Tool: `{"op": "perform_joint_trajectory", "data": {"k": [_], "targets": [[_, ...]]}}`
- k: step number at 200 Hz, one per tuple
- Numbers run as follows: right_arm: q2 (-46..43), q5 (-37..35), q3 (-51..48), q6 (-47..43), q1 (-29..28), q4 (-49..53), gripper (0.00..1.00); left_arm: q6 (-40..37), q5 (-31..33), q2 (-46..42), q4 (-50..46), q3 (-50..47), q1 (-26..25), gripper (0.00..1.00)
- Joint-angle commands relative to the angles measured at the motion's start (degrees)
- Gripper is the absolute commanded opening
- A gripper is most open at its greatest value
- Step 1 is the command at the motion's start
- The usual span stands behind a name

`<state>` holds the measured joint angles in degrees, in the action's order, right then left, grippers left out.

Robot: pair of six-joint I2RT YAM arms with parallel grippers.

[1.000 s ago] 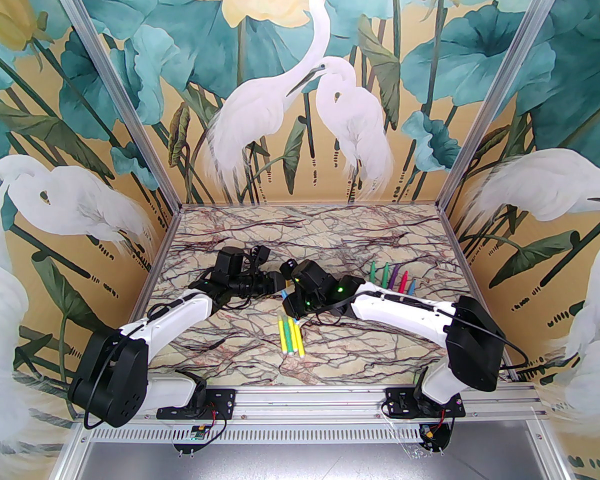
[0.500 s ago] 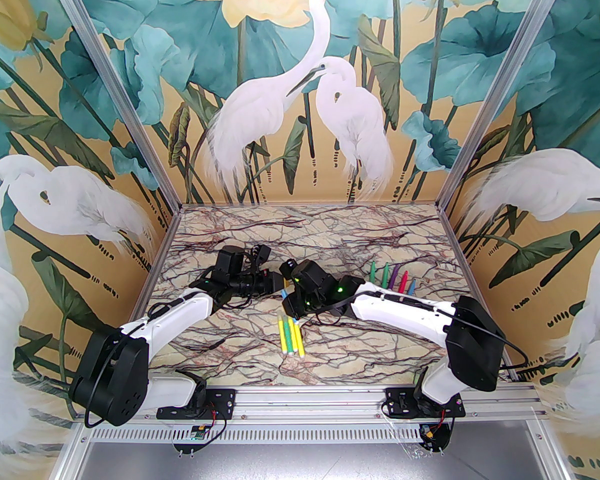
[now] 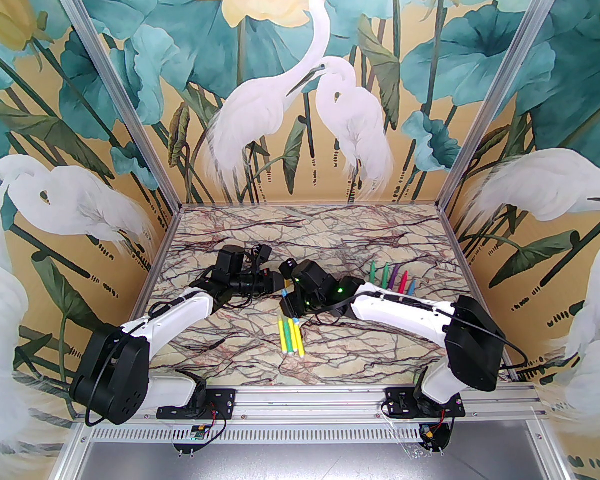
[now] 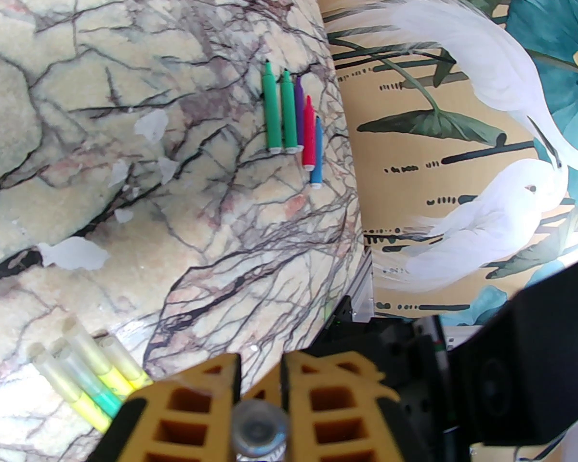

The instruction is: Open the pen caps

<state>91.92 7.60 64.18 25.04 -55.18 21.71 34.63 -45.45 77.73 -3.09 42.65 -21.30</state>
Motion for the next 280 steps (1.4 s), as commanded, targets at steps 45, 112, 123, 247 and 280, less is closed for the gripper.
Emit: {"op": "perform_joint_trajectory", "data": {"k": [45, 112, 123, 247, 280], "targets": [[-0.1, 0.7, -1.2, 0.4, -0.3, -1.9, 0.34, 4.5, -4.0, 1.5, 7.0, -0.2, -0.1, 0.06], [-1.3, -0.1, -1.9, 0.7, -0.3, -1.7, 0.22, 6.0, -4.9, 2.1, 9.5, -0.9, 0.3, 0.04], [-1.6, -0.4, -1.9, 0.6, -0.3, -1.4, 0.19, 5.9, -4.6, 1.9, 9.3, -1.0, 0.6, 0.04], [-5.2, 0.9, -5.6, -1.0, -0.4, 1.9, 0.03, 8.5, -2.6, 0.6, 9.1, -1.0, 5.6, 0.0], [-6.6, 0.5, -6.8, -1.1, -0.5, 1.9, 0.02, 8.8, -2.2, 0.4, 8.7, -0.6, 6.3, 0.0]]}}
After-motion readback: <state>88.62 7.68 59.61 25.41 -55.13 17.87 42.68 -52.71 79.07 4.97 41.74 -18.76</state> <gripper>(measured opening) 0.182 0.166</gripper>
